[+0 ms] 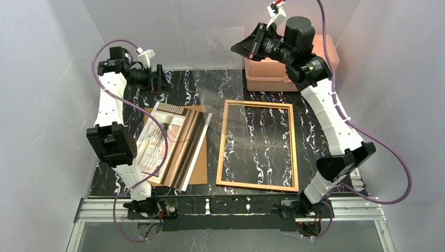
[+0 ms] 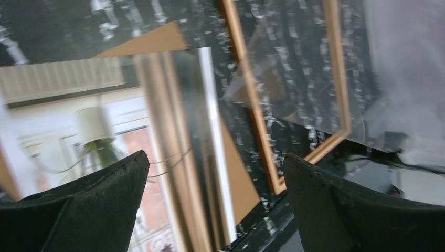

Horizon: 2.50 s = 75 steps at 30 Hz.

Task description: Put the photo into the frame

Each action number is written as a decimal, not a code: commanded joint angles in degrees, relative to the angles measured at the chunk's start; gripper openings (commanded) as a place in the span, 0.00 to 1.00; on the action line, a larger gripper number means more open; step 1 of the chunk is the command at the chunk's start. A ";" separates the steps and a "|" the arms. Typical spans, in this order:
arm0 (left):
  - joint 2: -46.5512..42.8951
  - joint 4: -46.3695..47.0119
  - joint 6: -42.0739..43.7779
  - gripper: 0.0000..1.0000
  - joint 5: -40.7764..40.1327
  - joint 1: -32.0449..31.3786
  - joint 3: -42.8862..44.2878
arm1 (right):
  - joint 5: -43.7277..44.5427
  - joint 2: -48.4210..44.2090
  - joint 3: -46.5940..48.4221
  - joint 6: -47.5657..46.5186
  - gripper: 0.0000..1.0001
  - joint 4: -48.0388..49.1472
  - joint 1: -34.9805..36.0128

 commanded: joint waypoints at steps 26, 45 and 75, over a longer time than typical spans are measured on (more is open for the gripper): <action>-12.09 5.66 -1.42 0.77 48.47 0.89 -11.61 | -17.25 -11.71 -19.79 30.77 0.01 32.16 -6.25; -12.70 5.31 -5.36 0.01 49.09 0.89 -11.55 | -17.58 -15.58 -35.02 29.51 0.22 35.18 -9.51; -26.38 85.77 -77.48 0.00 26.63 0.15 -43.69 | -12.23 -16.46 -68.10 37.87 0.59 57.85 -3.88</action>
